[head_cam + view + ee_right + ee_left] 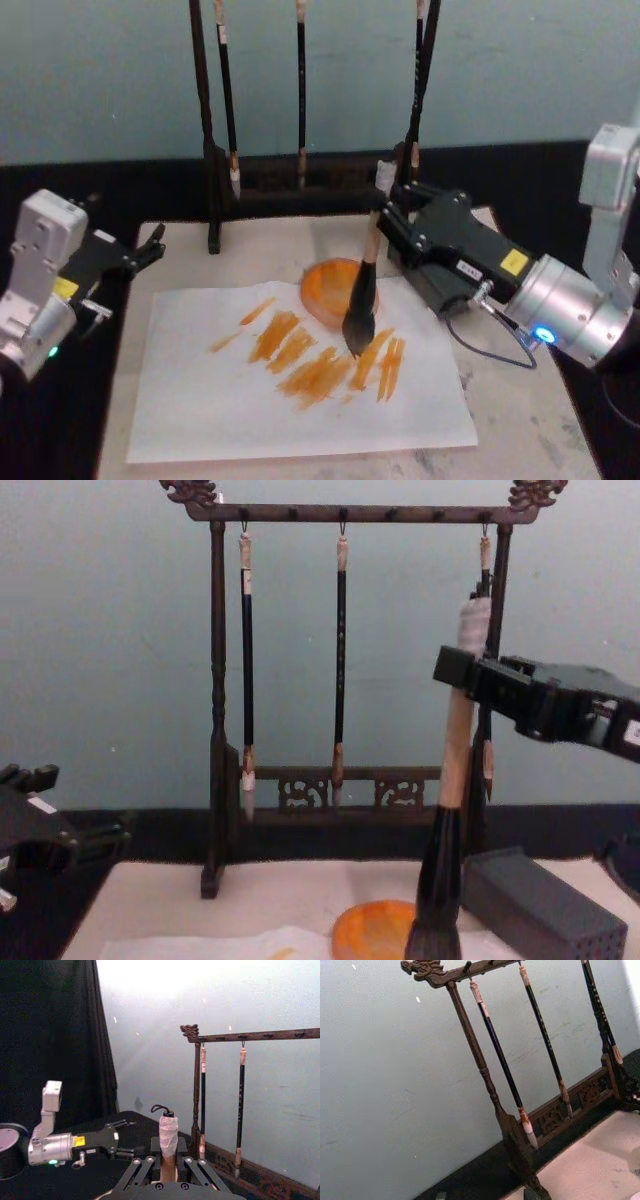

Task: Pick up the brush from the inkstone, write on the paper, then place the brush back to its original position.

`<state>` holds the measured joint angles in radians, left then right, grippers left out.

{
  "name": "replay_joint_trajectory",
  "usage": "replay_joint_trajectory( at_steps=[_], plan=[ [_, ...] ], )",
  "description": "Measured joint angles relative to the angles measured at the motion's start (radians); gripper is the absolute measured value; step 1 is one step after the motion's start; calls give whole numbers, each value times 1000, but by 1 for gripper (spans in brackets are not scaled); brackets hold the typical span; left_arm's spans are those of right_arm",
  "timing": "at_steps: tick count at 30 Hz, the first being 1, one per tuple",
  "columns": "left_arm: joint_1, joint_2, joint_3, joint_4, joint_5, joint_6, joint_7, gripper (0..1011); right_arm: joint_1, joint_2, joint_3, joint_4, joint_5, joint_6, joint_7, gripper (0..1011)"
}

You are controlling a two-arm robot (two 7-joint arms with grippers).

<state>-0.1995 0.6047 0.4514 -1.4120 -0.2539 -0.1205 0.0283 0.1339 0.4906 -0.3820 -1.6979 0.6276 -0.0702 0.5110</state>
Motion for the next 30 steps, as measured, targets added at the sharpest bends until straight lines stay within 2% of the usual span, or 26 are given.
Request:
replay_joint_trajectory(
  at_steps=[6,17,30],
  plan=[
    [0,0,0,0,0,0,0,1001,53,-19,-10,35,-8,37,-17,185],
    [0,0,0,0,0,0,0,1001,120,-58,-21,94,-6,66,-40,185],
    [0,0,0,0,0,0,0,1001,197,-143,-23,211,12,99,-97,185]
  ],
)
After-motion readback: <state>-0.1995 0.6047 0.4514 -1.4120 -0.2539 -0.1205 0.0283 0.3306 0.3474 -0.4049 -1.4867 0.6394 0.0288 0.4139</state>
